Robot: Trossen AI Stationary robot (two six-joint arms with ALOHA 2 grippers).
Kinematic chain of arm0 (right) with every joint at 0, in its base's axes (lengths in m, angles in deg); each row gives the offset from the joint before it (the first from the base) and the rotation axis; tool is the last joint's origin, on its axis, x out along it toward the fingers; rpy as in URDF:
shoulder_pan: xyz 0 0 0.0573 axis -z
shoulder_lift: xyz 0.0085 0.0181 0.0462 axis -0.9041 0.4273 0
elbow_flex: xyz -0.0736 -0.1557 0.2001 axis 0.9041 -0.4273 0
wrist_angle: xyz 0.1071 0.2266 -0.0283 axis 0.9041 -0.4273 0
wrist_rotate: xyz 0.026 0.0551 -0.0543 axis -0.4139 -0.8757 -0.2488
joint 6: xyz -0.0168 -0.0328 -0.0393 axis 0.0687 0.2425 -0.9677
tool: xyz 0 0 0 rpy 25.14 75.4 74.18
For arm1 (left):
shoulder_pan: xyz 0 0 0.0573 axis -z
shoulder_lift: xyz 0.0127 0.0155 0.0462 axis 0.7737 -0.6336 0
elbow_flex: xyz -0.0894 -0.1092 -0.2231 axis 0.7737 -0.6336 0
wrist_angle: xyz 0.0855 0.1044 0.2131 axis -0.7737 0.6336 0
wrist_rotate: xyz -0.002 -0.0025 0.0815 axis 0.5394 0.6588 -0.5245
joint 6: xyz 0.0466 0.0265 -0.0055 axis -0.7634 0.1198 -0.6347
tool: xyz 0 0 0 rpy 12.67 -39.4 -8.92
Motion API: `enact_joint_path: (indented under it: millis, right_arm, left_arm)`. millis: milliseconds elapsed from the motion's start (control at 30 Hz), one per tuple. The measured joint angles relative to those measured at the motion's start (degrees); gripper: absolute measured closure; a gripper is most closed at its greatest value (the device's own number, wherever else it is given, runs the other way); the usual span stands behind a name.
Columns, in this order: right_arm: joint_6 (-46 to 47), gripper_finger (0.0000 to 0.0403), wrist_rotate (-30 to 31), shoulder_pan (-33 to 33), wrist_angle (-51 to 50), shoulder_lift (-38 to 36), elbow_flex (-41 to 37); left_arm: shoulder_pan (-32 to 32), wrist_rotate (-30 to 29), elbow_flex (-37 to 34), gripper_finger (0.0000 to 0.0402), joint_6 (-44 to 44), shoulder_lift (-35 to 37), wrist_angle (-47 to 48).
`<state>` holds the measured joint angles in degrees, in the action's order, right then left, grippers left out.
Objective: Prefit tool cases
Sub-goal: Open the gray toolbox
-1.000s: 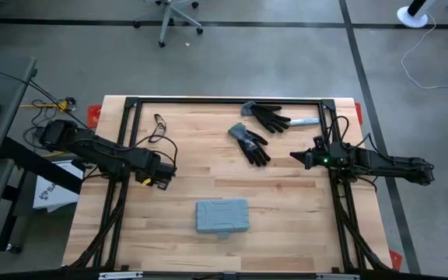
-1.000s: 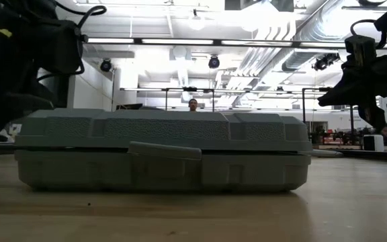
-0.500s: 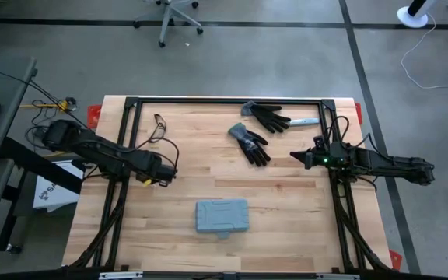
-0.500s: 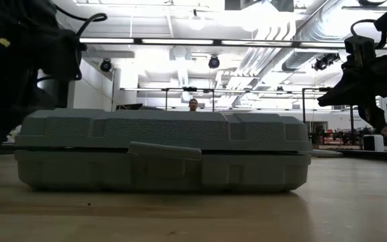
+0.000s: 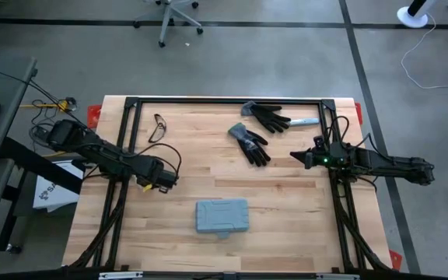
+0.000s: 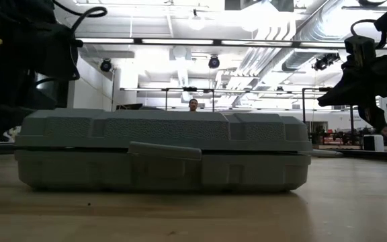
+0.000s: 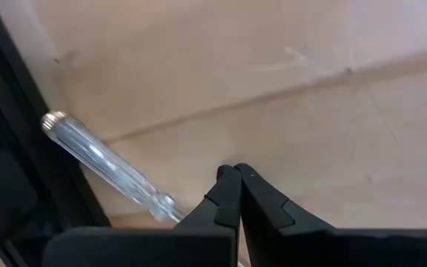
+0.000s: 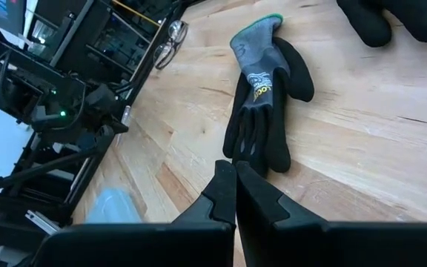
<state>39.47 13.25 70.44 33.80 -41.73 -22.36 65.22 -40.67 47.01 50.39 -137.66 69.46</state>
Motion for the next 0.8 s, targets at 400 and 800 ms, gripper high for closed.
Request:
enact_joint_path:
  millis: [400,800]
  right_arm:
    - [0.00,0.0403,-0.02,0.01,0.00,0.00,0.00]
    - [0.00,0.0403,-0.09,0.02,0.00,0.00,-0.02]
  left_arm:
    - [1.40,2.43,0.15,0.0401,0.40,0.41,-1.02]
    - [1.46,3.76,1.83,0.0402,-0.07,2.43,1.01]
